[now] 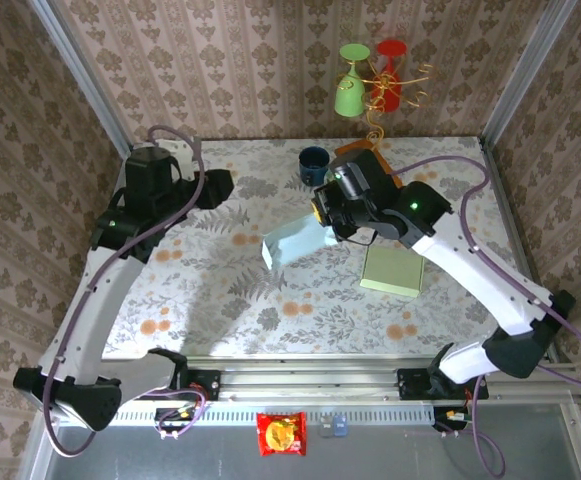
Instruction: Fold the paper box
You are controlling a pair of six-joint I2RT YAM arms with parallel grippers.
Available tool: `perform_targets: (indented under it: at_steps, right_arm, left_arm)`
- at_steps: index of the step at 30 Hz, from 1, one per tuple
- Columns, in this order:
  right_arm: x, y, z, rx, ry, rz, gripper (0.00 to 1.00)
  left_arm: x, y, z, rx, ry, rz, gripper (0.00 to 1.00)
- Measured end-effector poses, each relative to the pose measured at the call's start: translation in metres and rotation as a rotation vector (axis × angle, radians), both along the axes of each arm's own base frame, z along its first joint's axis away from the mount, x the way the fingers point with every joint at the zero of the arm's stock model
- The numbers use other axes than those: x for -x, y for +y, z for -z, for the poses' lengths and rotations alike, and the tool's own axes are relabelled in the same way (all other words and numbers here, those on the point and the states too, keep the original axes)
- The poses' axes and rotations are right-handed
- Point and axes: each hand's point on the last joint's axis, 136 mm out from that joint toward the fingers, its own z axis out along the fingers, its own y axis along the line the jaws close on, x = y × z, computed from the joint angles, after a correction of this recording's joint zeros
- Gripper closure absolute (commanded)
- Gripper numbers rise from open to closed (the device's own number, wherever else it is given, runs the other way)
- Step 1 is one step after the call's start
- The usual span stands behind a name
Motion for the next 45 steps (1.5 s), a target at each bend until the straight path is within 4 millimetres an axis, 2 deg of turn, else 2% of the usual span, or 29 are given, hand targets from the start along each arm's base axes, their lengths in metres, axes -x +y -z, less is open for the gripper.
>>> perform_targets:
  at_steps: [3, 6, 8, 13, 15, 18, 21, 25, 28, 32, 36, 38, 42, 45]
  right_arm:
    - [0.002, 0.002, -0.006, -0.005, -0.012, -0.006, 1.0]
    - [-0.009, 0.008, 0.01, 0.014, 0.008, 0.003, 1.0]
    - [-0.022, 0.017, 0.028, 0.024, 0.019, 0.01, 1.0]
    - [-0.058, 0.04, 0.107, 0.071, 0.081, 0.017, 1.0]
    - [-0.068, 0.046, 0.133, 0.082, 0.102, 0.016, 1.0]
    - [-0.08, 0.05, 0.154, 0.085, 0.116, 0.021, 1.0]
    - [-0.09, 0.051, 0.156, 0.06, 0.104, 0.03, 1.0]
    - [-0.098, 0.048, 0.151, 0.037, 0.087, 0.047, 1.0]
    - [-0.102, 0.044, 0.151, 0.034, 0.091, 0.059, 1.0]
    - [-0.106, 0.038, 0.152, 0.034, 0.094, 0.074, 1.0]
    - [-0.108, 0.034, 0.152, 0.028, 0.098, 0.085, 1.0]
    - [-0.109, 0.033, 0.151, 0.026, 0.1, 0.089, 1.0]
    - [-0.109, 0.033, 0.15, 0.015, 0.105, 0.092, 1.0]
    - [-0.107, 0.033, 0.146, 0.005, 0.105, 0.09, 1.0]
  left_arm:
    - [-0.003, 0.005, 0.022, 0.032, 0.068, -0.011, 0.47]
    - [-0.006, 0.01, 0.042, 0.051, 0.13, -0.024, 0.48]
    - [-0.008, 0.013, 0.051, 0.058, 0.159, -0.03, 0.49]
    - [-0.005, 0.017, 0.077, 0.056, 0.238, -0.031, 0.49]
    - [-0.001, 0.015, 0.085, 0.059, 0.271, -0.021, 0.48]
    - [0.007, 0.008, 0.093, 0.068, 0.312, -0.004, 0.49]
    - [0.017, -0.009, 0.094, 0.078, 0.342, 0.028, 0.48]
    - [0.035, -0.042, 0.095, 0.117, 0.396, 0.059, 0.46]
    - [0.046, -0.066, 0.097, 0.21, 0.424, 0.042, 0.45]
    - [0.058, -0.086, 0.098, 0.332, 0.475, -0.035, 0.44]
    - [0.054, -0.101, 0.085, 0.492, 0.521, -0.115, 0.42]
    - [0.05, -0.105, 0.086, 0.538, 0.546, -0.147, 0.41]
    - [0.039, -0.108, 0.102, 0.557, 0.584, -0.217, 0.41]
    - [0.032, -0.103, 0.117, 0.545, 0.605, -0.258, 0.41]
